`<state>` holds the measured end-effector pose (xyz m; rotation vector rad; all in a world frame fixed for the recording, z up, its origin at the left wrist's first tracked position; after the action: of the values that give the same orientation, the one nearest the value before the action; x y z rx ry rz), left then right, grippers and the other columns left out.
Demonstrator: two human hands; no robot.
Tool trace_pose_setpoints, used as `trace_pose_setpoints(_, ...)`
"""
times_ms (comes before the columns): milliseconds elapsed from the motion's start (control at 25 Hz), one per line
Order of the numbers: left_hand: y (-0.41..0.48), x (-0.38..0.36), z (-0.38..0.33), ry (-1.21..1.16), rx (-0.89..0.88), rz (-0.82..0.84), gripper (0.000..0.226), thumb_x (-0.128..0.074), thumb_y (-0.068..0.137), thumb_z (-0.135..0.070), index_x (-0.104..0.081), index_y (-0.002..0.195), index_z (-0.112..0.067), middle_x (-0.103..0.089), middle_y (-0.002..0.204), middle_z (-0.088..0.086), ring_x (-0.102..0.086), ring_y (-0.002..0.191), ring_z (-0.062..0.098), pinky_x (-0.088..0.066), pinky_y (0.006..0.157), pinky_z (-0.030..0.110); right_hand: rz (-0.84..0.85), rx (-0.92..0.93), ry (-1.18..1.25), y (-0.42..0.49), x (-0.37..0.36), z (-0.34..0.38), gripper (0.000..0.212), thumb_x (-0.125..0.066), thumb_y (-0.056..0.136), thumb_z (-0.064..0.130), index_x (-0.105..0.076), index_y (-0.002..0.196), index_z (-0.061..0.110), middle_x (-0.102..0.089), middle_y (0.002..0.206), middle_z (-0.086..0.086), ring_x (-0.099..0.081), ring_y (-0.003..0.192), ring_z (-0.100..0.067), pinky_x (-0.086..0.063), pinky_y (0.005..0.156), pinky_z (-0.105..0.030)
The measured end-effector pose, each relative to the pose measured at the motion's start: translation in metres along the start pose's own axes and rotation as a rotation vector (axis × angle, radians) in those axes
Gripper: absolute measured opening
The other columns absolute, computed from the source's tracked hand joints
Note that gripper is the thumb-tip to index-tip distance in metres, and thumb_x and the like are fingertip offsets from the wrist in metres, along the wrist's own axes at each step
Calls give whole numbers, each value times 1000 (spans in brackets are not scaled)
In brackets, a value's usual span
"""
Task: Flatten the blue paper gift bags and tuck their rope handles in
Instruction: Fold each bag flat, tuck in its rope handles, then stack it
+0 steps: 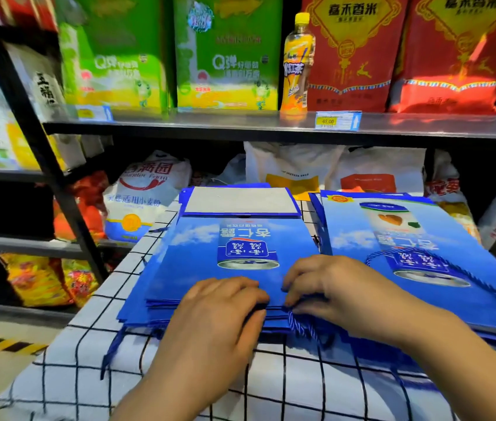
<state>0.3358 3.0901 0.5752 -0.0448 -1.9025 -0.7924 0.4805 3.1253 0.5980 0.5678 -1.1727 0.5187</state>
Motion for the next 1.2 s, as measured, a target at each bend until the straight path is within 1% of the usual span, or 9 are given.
trace_pose_setpoints(80, 2, -1, -5, -39, 18, -50, 18, -45, 80, -40, -60, 78, -32, -64, 84, -19, -53, 77, 2, -33, 79, 16, -25, 21, -14, 0, 2, 2, 9, -59, 87, 27, -66, 93, 29, -61, 102, 14, -54, 96, -4, -46, 81, -31)
trace_pose_setpoints(240, 3, -6, -13, -45, 80, -98, 27, -45, 77, -51, -59, 65, -31, -63, 84, -19, -54, 79, 0, -38, 86, 26, -98, 16, -127, -4, 5, 5, 15, -40, 93, 37, -53, 97, 32, -57, 103, 13, -57, 90, -14, -43, 73, -30)
trace_pose_setpoints(360, 7, -6, -15, -65, 140, -144, 34, -46, 70, -63, -61, 61, -34, -64, 90, -20, -50, 87, -3, -24, 91, 27, -220, -12, 6, -7, 14, 1, 16, -30, 84, 45, -42, 90, 36, -49, 82, 21, -52, 75, -9, -44, 64, -28)
trace_pose_setpoints(560, 16, -19, -30, 18, 165, -163, 32, -44, 67, -59, -60, 56, -33, -64, 93, -20, -48, 93, 1, -19, 96, 37, -344, -46, 104, -10, 14, -3, 7, -38, 84, 39, -43, 86, 35, -47, 77, 20, -50, 73, -8, -48, 65, -33)
trace_pose_setpoints(840, 16, -21, -41, 15, 161, -202, 22, -48, 68, -38, -57, 55, -24, -65, 83, -13, -59, 77, 11, -32, 87, 35, -374, -109, 209, -13, 17, -7, 11, -52, 80, 32, -60, 87, 31, -53, 75, 26, -55, 80, -2, -50, 69, -27)
trace_pose_setpoints(960, 22, -12, -31, -286, 316, -165, 21, -49, 61, -39, -54, 50, -21, -64, 74, -20, -54, 79, 1, -36, 76, 23, -428, -161, 214, -24, 19, -9, 15, -55, 79, 37, -60, 93, 34, -58, 77, 22, -56, 79, -2, -47, 66, -21)
trace_pose_setpoints(1040, 30, -6, -24, -586, 475, -97, 21, -51, 61, -36, -60, 60, -17, -64, 74, -11, -55, 66, 1, -42, 67, 24, -457, -189, 234, -35, 23, -7, 20, -52, 76, 47, -63, 83, 32, -60, 75, 17, -56, 71, -3, -40, 59, -13)
trace_pose_setpoints(1120, 40, 2, -19, -857, 605, -60, 22, -57, 71, -27, -63, 68, -6, -64, 62, 5, -57, 55, 10, -44, 60, 25, -362, -211, 273, -38, 20, -1, 32, -47, 72, 56, -65, 78, 31, -61, 73, 16, -54, 65, -1, -37, 56, -14)
trace_pose_setpoints(1200, 47, 5, -15, -1092, 716, -25, 21, -56, 85, -18, -65, 70, -6, -65, 63, 5, -61, 50, 15, -45, 52, 21, -227, -244, 169, -36, 13, 9, 34, -49, 71, 63, -64, 81, 33, -57, 67, 15, -50, 62, 0, -35, 56, -17)
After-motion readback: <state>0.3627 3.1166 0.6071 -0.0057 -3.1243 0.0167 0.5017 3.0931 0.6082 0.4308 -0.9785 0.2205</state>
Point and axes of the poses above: each hand's wrist, its own y-axis towards the middle knuckle, its own x-axis out of the back of the hand, z = x × y, the point moved 5 cm from there along y, towards the middle knuckle
